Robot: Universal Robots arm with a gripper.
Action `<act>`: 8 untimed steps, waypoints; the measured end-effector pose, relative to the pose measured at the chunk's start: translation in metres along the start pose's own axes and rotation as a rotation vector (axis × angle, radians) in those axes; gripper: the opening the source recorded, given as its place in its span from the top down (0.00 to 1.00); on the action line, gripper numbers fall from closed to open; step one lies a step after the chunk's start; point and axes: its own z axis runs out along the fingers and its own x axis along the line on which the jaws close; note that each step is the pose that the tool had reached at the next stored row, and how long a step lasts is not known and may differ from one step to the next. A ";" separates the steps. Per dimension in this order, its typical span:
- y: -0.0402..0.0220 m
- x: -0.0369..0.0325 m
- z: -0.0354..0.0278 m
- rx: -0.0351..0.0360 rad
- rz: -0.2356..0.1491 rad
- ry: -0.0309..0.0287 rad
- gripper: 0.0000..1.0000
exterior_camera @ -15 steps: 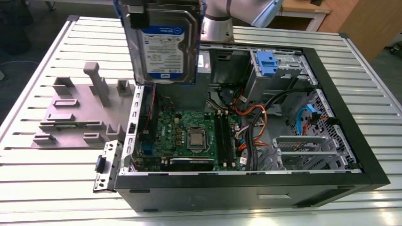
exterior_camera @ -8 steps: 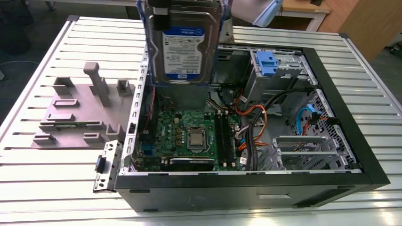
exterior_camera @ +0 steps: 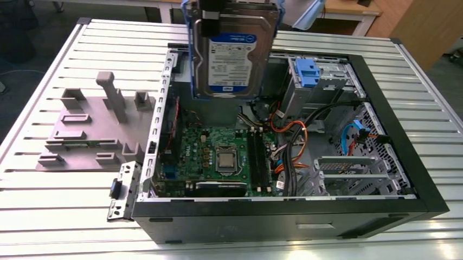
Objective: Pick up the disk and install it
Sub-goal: 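Pick up the disk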
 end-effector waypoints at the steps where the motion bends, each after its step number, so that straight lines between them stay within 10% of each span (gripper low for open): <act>1: -0.0045 0.0001 -0.0001 0.0000 0.000 0.0000 0.64; 8: -0.0290 0.0006 0.0001 0.0000 0.000 -0.0001 0.64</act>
